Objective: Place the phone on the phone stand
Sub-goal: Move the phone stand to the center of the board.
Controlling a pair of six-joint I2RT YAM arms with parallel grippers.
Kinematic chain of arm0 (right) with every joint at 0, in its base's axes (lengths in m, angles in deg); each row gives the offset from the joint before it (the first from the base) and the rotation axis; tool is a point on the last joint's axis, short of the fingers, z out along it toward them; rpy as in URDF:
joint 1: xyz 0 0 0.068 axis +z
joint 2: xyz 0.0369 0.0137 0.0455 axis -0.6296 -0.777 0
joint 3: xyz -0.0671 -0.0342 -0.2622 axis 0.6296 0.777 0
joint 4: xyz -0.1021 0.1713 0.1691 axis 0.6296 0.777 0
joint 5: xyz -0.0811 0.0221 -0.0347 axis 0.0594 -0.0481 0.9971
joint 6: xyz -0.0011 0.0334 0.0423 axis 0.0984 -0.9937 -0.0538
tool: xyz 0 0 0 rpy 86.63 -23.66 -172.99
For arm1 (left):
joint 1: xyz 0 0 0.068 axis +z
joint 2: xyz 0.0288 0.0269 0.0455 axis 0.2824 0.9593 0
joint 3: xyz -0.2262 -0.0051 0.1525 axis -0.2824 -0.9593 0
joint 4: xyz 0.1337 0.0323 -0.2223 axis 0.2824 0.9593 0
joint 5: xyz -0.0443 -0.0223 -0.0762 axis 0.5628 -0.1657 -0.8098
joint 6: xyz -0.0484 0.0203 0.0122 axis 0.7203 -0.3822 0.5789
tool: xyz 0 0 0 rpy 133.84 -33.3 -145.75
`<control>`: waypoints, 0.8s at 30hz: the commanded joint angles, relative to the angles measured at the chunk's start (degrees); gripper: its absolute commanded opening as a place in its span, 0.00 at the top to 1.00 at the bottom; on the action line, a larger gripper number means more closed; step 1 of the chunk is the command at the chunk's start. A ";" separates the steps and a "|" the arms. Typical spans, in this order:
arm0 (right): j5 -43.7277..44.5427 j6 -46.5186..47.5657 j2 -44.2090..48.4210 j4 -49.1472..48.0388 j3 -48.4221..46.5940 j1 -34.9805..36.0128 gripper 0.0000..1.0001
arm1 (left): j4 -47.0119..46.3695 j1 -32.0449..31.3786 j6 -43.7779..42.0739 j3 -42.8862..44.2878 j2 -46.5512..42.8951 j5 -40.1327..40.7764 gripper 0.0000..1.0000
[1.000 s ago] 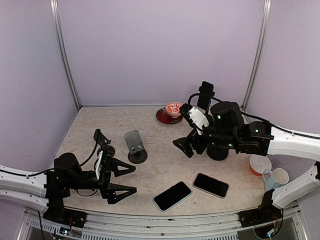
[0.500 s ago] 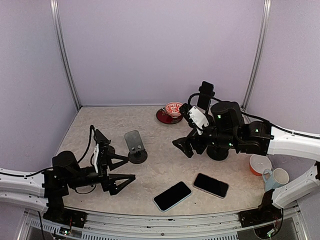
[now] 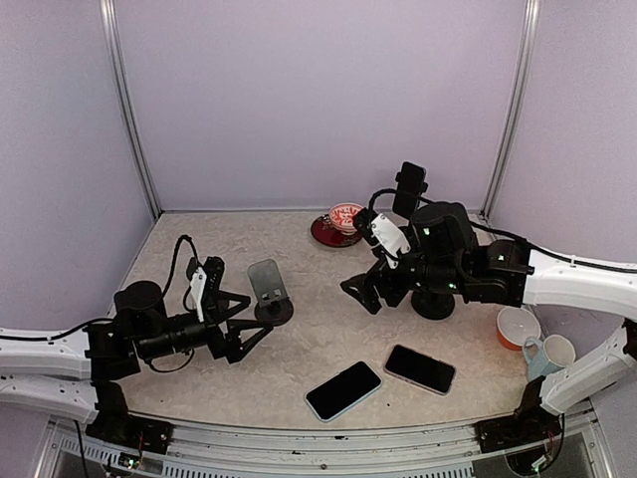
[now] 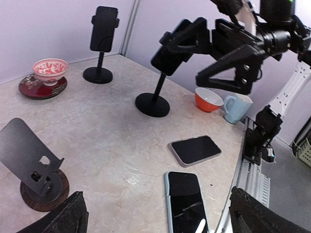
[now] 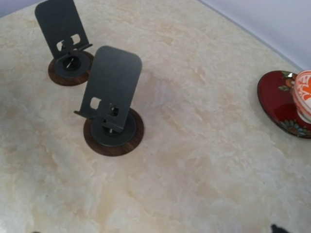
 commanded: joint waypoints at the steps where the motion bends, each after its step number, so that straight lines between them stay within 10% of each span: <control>1: -1.27 -0.89 -1.14 -1.12 -2.11 -0.41 0.00 | 3.51 3.34 2.26 3.82 2.14 6.45 0.01; 16: -2.58 -0.89 0.77 -2.03 -0.37 -0.44 0.00 | 17.83 10.08 16.40 7.67 0.77 35.34 0.07; 24: -3.50 -0.62 0.33 -3.09 0.02 -0.43 0.00 | 19.93 20.89 20.45 7.00 1.01 29.71 0.13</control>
